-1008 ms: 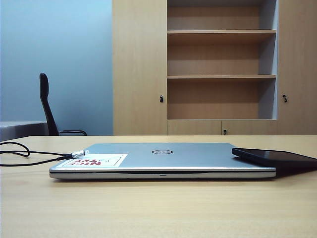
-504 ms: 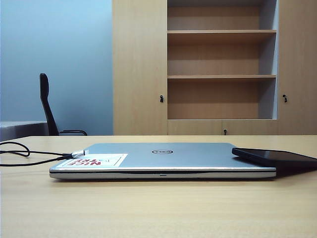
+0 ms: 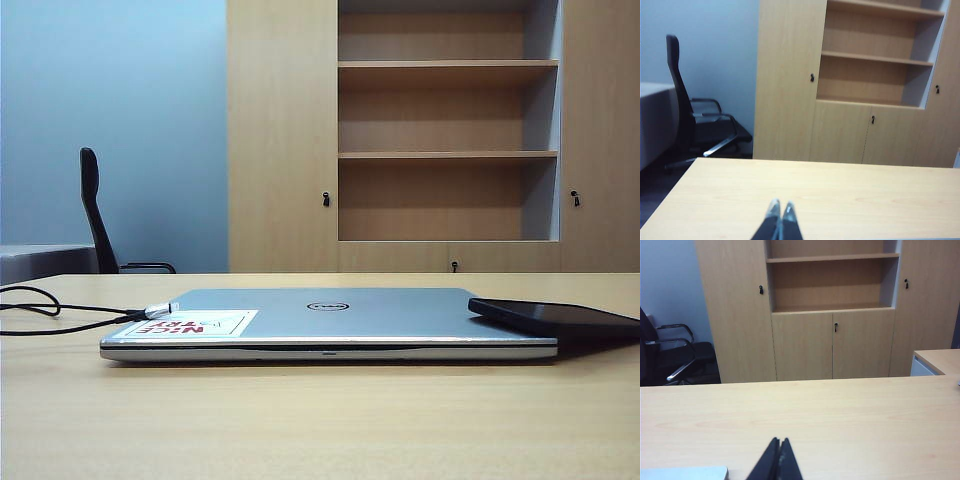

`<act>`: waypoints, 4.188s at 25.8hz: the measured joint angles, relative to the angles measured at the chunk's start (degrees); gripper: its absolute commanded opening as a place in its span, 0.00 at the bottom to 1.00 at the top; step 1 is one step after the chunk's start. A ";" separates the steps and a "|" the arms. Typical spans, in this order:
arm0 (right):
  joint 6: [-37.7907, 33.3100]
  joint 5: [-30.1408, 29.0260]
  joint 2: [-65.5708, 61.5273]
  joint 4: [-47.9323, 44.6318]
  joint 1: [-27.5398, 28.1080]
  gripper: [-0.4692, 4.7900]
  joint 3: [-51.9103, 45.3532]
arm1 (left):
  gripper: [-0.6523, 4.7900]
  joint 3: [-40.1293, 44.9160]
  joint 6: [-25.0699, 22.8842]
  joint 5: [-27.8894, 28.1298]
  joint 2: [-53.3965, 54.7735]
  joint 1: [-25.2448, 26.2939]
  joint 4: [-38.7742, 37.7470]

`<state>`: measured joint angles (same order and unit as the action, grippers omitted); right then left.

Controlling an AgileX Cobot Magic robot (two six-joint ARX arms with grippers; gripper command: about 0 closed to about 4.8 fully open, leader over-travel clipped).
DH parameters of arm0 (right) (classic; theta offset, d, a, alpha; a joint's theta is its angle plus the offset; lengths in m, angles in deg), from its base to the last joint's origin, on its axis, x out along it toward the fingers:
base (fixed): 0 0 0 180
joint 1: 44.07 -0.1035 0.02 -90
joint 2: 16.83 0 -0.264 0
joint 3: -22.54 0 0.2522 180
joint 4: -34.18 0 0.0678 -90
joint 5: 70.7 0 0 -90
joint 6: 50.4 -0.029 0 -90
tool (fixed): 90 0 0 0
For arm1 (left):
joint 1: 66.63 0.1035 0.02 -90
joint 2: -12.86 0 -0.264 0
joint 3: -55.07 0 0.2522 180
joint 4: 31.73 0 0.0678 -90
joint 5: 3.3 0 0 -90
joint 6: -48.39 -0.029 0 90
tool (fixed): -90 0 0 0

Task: Pick up the charging cable and the phone, plug the charging cable into the charging port on the phone, and finally place them back on the table.

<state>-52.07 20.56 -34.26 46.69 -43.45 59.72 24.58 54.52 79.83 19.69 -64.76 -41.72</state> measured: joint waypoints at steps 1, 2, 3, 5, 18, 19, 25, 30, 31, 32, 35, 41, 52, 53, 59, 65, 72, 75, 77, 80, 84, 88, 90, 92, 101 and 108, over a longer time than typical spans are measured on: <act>0.00 -0.22 -1.33 -0.22 0.00 0.08 1.03 | 0.11 -1.09 0.02 0.00 1.70 0.00 0.00; 0.00 -0.72 -2.29 -0.39 0.00 0.08 1.79 | 0.11 -1.88 0.04 0.00 2.95 0.00 0.04; 0.00 -1.66 -3.19 -1.05 0.00 0.08 2.56 | 0.11 -2.73 0.11 0.00 4.31 0.00 0.33; -0.02 -4.04 -4.96 -1.57 -0.04 0.08 4.22 | 0.11 -3.91 0.13 0.00 6.88 0.00 1.29; 0.00 -7.45 -13.62 0.48 -15.85 0.08 13.90 | 0.11 -7.06 -0.04 0.13 27.63 -10.27 6.14; -0.02 -7.45 -13.60 1.36 -17.29 0.08 14.05 | 0.11 -7.06 -0.07 0.02 29.03 -10.88 6.16; 0.00 -7.48 -13.46 6.56 -23.78 0.08 14.08 | 0.11 -7.06 -3.17 0.15 37.16 -13.68 9.05; 0.33 -7.48 -13.46 10.23 -29.70 0.08 14.08 | 0.11 -7.08 -6.93 0.11 42.60 -15.39 12.87; 1.33 -7.54 -13.46 11.89 -31.78 0.08 14.08 | 0.11 -7.08 -8.57 0.00 44.54 -15.80 13.11; 2.23 -7.50 -13.46 12.87 -33.00 0.08 14.08 | 0.11 -7.06 -9.33 0.00 45.29 -15.85 13.09; 7.96 -7.54 -13.44 18.29 -38.62 0.08 14.08 | 0.11 -7.08 -12.15 0.02 49.16 -15.89 13.22; 9.68 -7.43 -13.46 20.17 -42.27 0.08 14.08 | 0.47 -7.04 -20.13 0.02 54.16 -18.16 12.87; 9.68 -7.37 -13.44 20.17 -42.10 0.08 14.08 | 0.91 -6.34 -40.15 0.07 57.57 -18.91 10.56; 9.68 -7.37 -13.44 20.17 -42.12 0.08 14.08 | 0.91 -6.10 -42.97 0.07 57.61 -18.91 10.54; 9.68 -7.37 -13.44 20.15 -42.12 0.08 14.08 | 0.91 -5.99 -47.60 0.07 61.77 -18.91 12.13; 9.68 -7.37 -13.42 20.15 -42.10 0.08 14.08 | 0.91 -5.97 -47.95 0.11 67.12 -18.58 15.67; 9.68 -7.37 -13.44 20.15 -42.12 0.08 14.08 | 0.91 -5.97 -47.95 0.26 68.98 -15.21 18.82; 9.70 -7.37 -13.44 20.15 -42.10 0.08 14.08 | 0.91 -5.97 -47.95 0.24 70.01 -15.34 19.34; 9.68 -7.37 -13.44 20.15 -42.12 0.08 14.08 | 0.91 -5.97 -47.95 0.20 71.91 -15.65 20.04; 9.68 -7.37 -13.44 20.15 -42.12 0.08 14.08 | 0.91 -5.97 -47.95 0.22 73.85 -15.67 22.75; 9.68 -7.32 -13.44 20.15 -42.12 0.08 14.08 | 0.91 -5.97 -47.95 0.20 73.99 -15.85 25.66; 9.70 -7.32 -13.46 20.13 -42.10 0.08 14.08 | 0.91 -5.97 -47.95 0.20 75.06 -16.04 25.81; 9.68 -7.32 -13.46 20.13 -42.10 0.08 14.08 | 0.91 -5.97 -47.95 0.22 75.38 -16.04 26.05; 9.68 -7.32 -13.46 20.11 -42.10 0.08 14.08 | 0.91 -5.97 -47.95 0.22 75.91 -16.06 26.27; 9.68 -7.32 -13.44 18.62 -42.10 0.08 14.08 | 0.47 -5.99 -48.13 1.01 79.45 -17.90 31.28; 9.68 -6.38 -13.46 18.67 -42.10 0.08 14.08 | 0.11 -5.97 -44.98 0.26 79.67 -18.53 31.15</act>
<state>-42.39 14.18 -47.72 65.35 -85.55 73.79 18.62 9.54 80.09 99.36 -83.29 -10.58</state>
